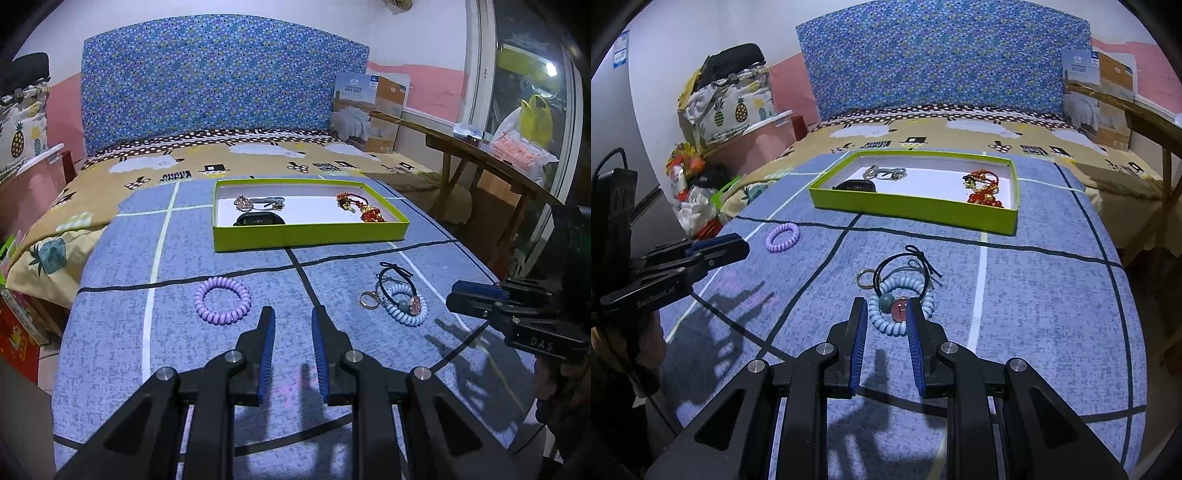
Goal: Organize jewelry
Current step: 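Grasp the purple coil bracelet with the left tool while the right tool grasps the black hair tie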
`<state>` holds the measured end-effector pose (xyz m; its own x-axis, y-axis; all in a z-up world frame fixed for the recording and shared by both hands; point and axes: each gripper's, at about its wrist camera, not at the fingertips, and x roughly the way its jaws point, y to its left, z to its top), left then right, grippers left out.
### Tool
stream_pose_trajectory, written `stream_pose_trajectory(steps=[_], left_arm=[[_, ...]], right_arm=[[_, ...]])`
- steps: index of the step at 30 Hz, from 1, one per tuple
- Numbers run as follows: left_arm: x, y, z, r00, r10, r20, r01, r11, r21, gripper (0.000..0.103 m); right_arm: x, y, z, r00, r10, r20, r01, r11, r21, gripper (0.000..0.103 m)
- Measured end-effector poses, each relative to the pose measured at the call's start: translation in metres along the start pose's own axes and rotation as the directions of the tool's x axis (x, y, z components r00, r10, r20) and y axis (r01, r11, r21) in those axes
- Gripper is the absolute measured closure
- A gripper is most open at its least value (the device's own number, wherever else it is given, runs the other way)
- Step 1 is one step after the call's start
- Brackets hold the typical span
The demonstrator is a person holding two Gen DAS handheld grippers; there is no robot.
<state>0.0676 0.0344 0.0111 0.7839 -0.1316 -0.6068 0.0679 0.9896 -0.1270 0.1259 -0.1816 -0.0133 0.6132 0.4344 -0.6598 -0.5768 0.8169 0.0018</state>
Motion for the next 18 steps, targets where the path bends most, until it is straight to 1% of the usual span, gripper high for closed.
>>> stream_pose_trajectory(steps=[6,10,14,18], left_arm=[[0.003,0.003,0.001,1.0,0.002,-0.009,-0.003,1.0,-0.008,0.08],[0.004,0.008,0.002,1.0,0.015,-0.009,-0.015,1.0,-0.015,0.074],[0.009,0.019,0.005,0.999,0.05,-0.016,-0.05,0.998,-0.035,0.073],[0.017,0.03,0.009,0.995,0.089,-0.034,-0.091,0.995,-0.051,0.073]], right_arm=[[0.009,-0.001,0.002,1.0,-0.017,-0.024,0.017,1.0,-0.012,0.081],[0.016,-0.003,0.002,0.999,-0.025,-0.046,0.025,1.0,-0.011,0.081],[0.021,-0.007,0.005,0.998,-0.033,-0.047,0.033,0.999,-0.002,0.081],[0.029,-0.019,0.011,0.998,-0.027,-0.058,0.031,0.998,0.056,0.081]])
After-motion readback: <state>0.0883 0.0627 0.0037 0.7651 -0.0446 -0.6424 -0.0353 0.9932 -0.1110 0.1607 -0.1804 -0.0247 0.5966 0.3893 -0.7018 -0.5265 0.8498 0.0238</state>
